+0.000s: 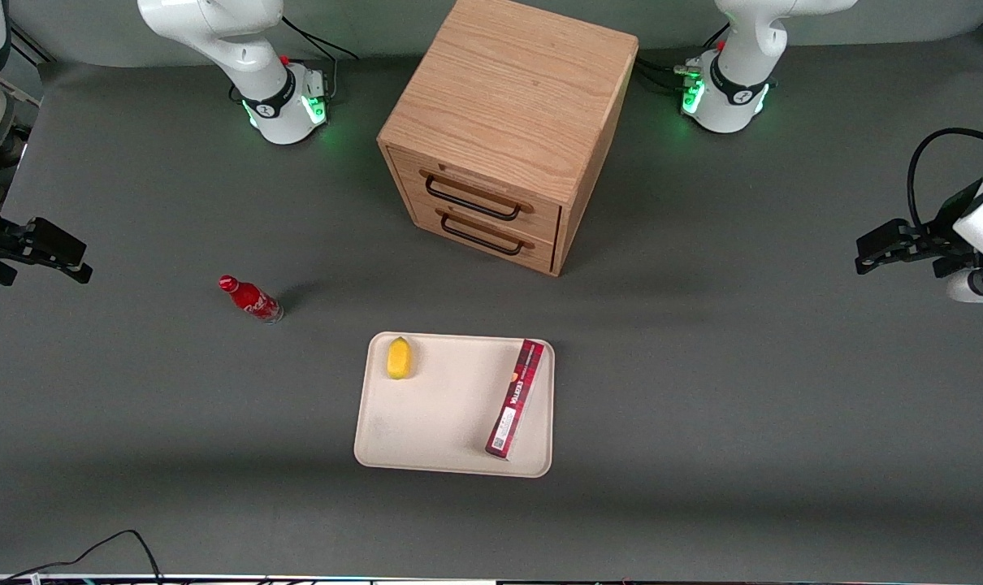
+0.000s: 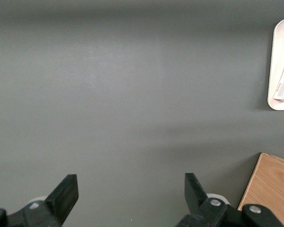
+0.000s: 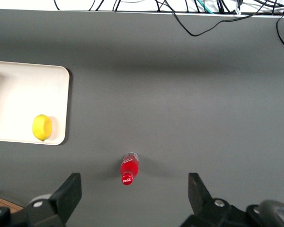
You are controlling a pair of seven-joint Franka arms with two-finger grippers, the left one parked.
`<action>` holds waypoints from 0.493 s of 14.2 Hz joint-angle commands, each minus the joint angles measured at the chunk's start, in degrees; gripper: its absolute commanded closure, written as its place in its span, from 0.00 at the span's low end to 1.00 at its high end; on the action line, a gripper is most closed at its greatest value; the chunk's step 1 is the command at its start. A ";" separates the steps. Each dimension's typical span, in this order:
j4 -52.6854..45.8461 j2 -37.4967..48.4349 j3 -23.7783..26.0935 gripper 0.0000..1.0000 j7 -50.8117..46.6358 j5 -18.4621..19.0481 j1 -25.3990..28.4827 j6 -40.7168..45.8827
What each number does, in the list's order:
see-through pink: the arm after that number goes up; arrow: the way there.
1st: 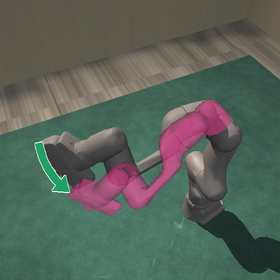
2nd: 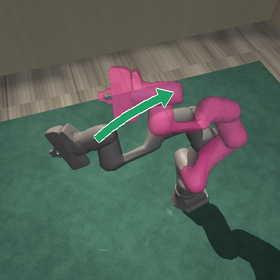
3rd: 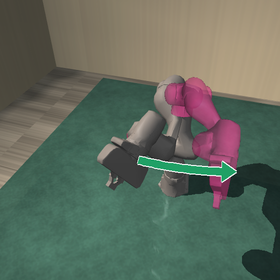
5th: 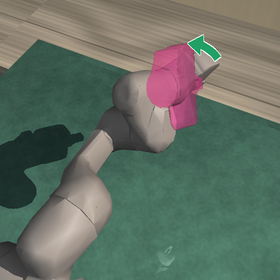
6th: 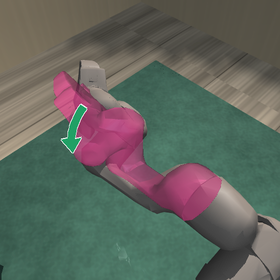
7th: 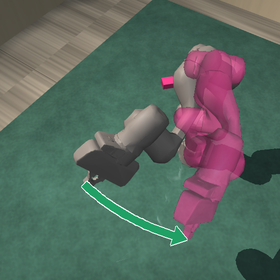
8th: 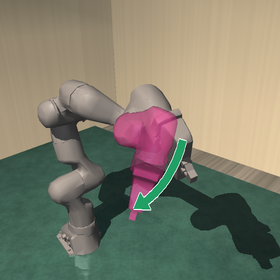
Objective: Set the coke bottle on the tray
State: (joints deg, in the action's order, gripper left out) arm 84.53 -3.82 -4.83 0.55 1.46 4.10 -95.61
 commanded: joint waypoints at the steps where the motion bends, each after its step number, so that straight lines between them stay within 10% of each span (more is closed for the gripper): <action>1: -2.26 -1.01 -0.10 0.00 0.42 0.12 0.30 1.48; 7: -1.56 -2.24 0.17 0.00 0.94 0.12 0.91 1.39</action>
State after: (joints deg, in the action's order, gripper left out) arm 84.52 -4.29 -4.54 0.55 1.46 4.54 -95.41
